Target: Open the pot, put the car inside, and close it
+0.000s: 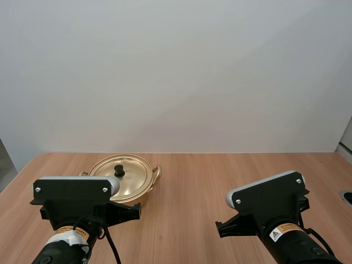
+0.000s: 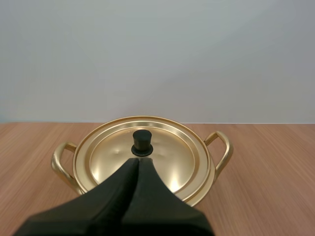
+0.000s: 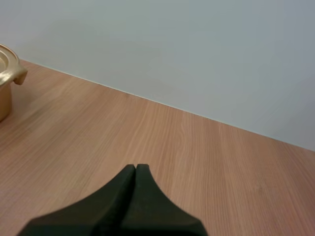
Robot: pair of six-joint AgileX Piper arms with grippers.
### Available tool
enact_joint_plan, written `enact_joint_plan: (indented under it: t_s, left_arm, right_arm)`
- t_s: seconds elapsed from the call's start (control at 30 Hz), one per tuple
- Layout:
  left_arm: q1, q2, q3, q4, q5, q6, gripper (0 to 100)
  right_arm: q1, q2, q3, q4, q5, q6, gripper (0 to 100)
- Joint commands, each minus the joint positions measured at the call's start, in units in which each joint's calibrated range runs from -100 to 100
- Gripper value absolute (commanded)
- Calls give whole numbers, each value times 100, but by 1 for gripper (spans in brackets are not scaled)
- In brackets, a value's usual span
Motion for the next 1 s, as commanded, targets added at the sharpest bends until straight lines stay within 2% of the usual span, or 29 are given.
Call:
enact_joint_plan:
  t_s: [0.0, 0.13, 0.3, 0.97]
  left_arm:
    - [6, 0, 0, 7, 5, -3, 0]
    - [6, 0, 0, 7, 5, -3, 0]
    - [6, 0, 0, 7, 5, -3, 0]
    - [6, 0, 0, 7, 5, -3, 0]
  right_arm:
    - [-1, 0, 0, -10, 28, -2, 0]
    - [-1, 0, 0, 2, 29, 109, 0]
    - [-1, 0, 0, 2, 3, 933, 0]
    - [-1, 0, 0, 2, -14, 935, 0]
